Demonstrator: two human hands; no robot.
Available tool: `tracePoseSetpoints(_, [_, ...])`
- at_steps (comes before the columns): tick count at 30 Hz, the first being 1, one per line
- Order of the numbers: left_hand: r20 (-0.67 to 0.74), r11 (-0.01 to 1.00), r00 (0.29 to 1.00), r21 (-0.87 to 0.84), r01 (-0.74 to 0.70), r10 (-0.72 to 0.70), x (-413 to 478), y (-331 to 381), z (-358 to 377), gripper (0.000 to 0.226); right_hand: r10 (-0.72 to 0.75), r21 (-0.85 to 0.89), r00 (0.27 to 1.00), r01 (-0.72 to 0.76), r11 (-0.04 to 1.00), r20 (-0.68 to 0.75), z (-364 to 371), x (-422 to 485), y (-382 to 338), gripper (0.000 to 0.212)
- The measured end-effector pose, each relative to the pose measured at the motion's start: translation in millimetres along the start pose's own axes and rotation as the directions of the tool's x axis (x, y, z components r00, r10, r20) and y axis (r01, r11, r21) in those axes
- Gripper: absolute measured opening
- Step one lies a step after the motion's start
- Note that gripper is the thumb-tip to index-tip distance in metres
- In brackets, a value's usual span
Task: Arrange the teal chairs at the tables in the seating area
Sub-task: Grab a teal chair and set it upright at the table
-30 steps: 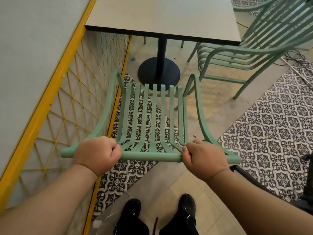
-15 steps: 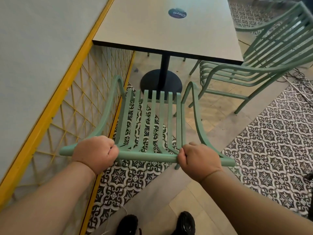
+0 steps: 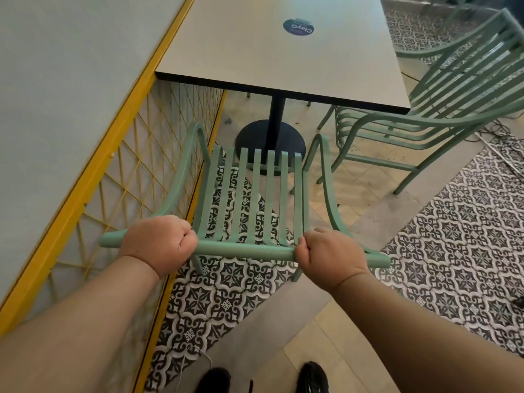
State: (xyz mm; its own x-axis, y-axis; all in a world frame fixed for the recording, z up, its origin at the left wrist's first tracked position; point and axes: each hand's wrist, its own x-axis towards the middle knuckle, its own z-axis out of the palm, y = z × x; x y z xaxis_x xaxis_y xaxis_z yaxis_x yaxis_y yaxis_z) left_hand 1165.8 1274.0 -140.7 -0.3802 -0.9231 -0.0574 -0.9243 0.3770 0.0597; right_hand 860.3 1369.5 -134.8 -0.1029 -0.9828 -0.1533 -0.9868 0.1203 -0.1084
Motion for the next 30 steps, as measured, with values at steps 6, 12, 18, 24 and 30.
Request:
tracePoseSetpoints(6, [-0.021, 1.0, 1.0, -0.005, 0.004, -0.005, 3, 1, -3, 0.043, -0.008, 0.015, 0.999, 0.008, 1.0, -0.031, 1, 3, 0, 0.048])
tracePoseSetpoints(12, [-0.103, 0.984, 0.981, 0.054, 0.172, -0.166, -10, 18, -13, 0.041, -0.065, 0.025, 0.997, 0.066, 0.998, -0.036, -7, -8, 8, 0.07])
tracePoseSetpoints(18, [-0.11, 0.983, 0.977, -0.009, 0.182, -0.182, -21, 26, -12, 0.039, -0.128, -0.056, 0.991, 0.126, 0.99, -0.03, -19, -16, 2, 0.075])
tracePoseSetpoints(24, [0.021, 0.989, 0.992, 0.094, 0.118, -0.121, -3, 13, 0, 0.063, -0.111, -0.013, 0.973, 0.116, 0.993, 0.204, -11, 4, 1, 0.076])
tracePoseSetpoints(30, [-0.047, 0.992, 0.995, 0.088, 0.091, -0.087, 10, 3, 3, 0.052, -0.102, -0.036, 0.982, 0.109, 0.993, 0.161, -12, 17, -3, 0.08])
